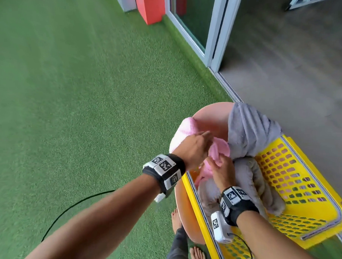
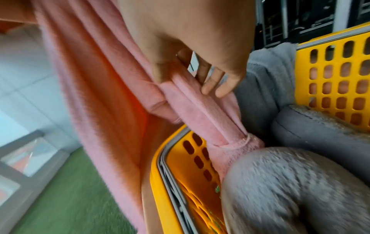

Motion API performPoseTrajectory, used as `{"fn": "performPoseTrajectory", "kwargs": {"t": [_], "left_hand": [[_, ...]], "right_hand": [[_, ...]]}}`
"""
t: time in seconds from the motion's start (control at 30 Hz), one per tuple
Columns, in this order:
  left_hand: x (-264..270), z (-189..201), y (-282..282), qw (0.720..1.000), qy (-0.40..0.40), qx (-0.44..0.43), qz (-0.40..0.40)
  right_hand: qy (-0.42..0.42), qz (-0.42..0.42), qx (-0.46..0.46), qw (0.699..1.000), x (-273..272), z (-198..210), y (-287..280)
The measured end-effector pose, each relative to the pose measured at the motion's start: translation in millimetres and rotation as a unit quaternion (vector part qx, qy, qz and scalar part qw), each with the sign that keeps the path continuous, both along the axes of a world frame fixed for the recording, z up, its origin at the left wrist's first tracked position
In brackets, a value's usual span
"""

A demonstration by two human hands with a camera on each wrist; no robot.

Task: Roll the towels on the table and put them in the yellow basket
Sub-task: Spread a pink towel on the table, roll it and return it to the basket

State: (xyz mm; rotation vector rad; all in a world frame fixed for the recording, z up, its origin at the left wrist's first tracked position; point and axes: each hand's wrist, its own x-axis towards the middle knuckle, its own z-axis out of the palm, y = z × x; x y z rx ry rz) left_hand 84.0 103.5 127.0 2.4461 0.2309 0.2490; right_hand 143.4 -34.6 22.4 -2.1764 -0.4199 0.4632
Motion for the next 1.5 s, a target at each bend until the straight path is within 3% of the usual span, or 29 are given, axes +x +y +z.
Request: {"fn": "performPoseTrajectory", "kwargs": {"t": [0.2,0.4,0.53,0.67,0.8,0.97,1.03,1.1,1.17,1.3,1.4,1.5], "left_hand": [[-41,126,1,0.981,-0.124,-0.006,0.149],[-132,235,23,0.924,-0.199,0.005,0.326],[-216,244,35,0.886,-0.212,0.008,0.413],[-272,195,1,0.871,-0.176,0.023,0.458],[-308,140,-92,0.866,-0.277,-0.08,0.409],[-362,63,-181,0.874,-0.238,-0.247,0.343],[-387,35,-199,0.901,-0.181,-0.224,0.323],[-412,11,-204,0.928,-0.126,-0.122,0.329],[-435,-5,-201,0.936,-0.106,-0.068,0.33],[-475,-1,-200,0.933,-0.1,-0.066,0.34],[-483,32,-196,0.945,-0.093,-0.089,0.3],[-466,67,-174,0.964,-0.048,-0.098,0.243]], "right_hand": [[-0.061,0.036,0.127,0.989,-7,66,-31],[-0.109,0.141,0.278,0.944,-28,216,-21],[-0.157,0.255,0.334,0.894,-71,323,-10],[-0.178,0.329,0.309,0.874,-127,372,6],[-0.189,0.366,0.231,0.881,-202,365,27],[-0.169,0.347,0.197,0.901,-271,327,25],[-0.159,0.331,0.193,0.91,-288,317,18],[-0.151,0.312,0.19,0.919,-297,309,10],[-0.137,0.298,0.196,0.924,-299,300,0],[-0.131,0.232,0.185,0.946,-288,286,-21],[-0.153,0.204,0.101,0.962,-278,260,-41],[-0.14,0.244,0.105,0.954,-297,222,-68]]}}
